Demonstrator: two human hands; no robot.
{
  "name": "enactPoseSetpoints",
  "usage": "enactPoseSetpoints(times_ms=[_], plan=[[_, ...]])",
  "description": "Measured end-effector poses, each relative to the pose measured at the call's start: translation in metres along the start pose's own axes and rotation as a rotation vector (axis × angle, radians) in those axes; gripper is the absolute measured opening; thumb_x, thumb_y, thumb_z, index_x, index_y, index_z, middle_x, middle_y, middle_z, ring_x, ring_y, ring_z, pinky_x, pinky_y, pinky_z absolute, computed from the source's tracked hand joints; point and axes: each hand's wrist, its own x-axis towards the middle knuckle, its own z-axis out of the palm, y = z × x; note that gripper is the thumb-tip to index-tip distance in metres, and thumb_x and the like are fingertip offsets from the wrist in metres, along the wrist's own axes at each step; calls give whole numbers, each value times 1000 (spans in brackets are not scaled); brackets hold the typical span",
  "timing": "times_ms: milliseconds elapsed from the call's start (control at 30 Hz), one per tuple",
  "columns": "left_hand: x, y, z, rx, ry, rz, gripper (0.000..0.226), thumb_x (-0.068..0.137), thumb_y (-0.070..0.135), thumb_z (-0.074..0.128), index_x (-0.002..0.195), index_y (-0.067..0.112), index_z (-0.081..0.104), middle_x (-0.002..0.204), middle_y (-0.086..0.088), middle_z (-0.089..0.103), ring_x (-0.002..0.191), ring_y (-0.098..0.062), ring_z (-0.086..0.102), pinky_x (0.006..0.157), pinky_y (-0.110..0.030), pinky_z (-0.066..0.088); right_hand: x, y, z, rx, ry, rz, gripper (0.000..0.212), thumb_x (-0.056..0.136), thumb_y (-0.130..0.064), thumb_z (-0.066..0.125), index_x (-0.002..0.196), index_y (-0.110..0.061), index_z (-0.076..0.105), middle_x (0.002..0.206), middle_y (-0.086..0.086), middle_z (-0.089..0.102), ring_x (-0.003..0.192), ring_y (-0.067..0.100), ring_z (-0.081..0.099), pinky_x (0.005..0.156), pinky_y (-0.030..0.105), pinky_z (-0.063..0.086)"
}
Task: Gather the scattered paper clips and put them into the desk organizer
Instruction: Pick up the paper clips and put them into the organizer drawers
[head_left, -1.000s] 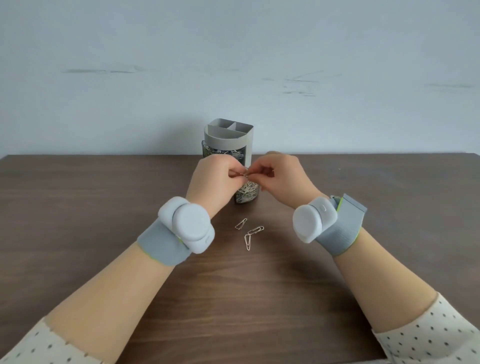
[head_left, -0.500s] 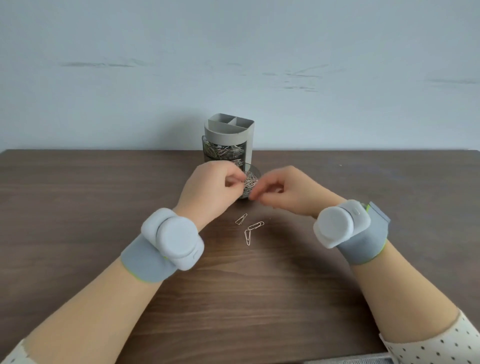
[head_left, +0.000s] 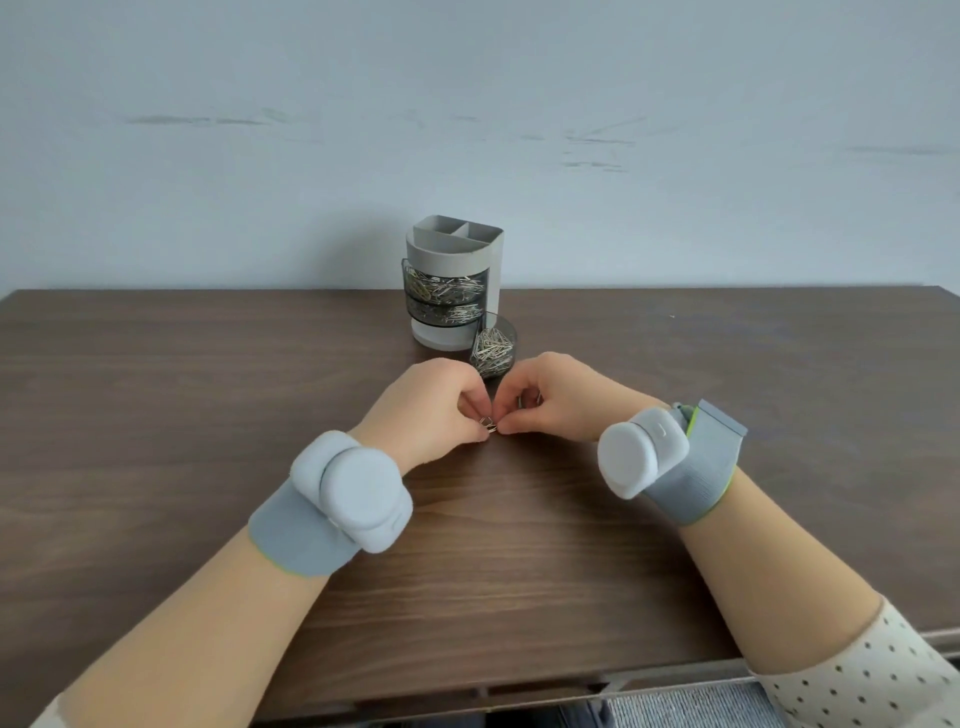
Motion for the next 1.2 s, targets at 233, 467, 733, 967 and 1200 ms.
enactPoseSetpoints(times_ms=[233,467,733,967,1200], plan=[[0,0,3,-8,21,-18,22,67,12,69,75,26,53,73,9,60,80,-18,59,77,-36,50,4,-3,11,-158,-33,4,11,84,-15,56,93,-10,59,93,5,56,81,16,48,74,27,40],[-3,0,-4,-72,133,23,17,67,12,70,76,25,62,56,15,60,56,8,54,65,-13,44,-4,4,-10,-17,27,13,15,74,-16,71,89,-17,70,71,-21,54,60,-4,51,60,3,38],[38,21,-22,-149,373,74,16,76,3,60,87,8,71,83,-6,71,76,-19,64,82,-33,52,-5,1,-5,-49,-19,2,4,73,-14,67,72,-18,69,65,-15,57,58,-14,51,58,1,38],[29,10,-18,-5,361,77,16,76,9,59,82,19,70,78,6,68,74,-13,62,77,-28,49,-3,-3,3,-81,21,-14,6,73,-16,63,73,-22,65,63,-11,57,59,1,52,63,16,45],[-2,-4,-12,219,-66,55,25,66,35,74,86,21,72,73,12,57,65,-5,50,63,-24,39,-4,-3,2,16,43,14,5,72,-16,71,76,-16,72,59,-18,58,54,-13,52,56,0,38]])
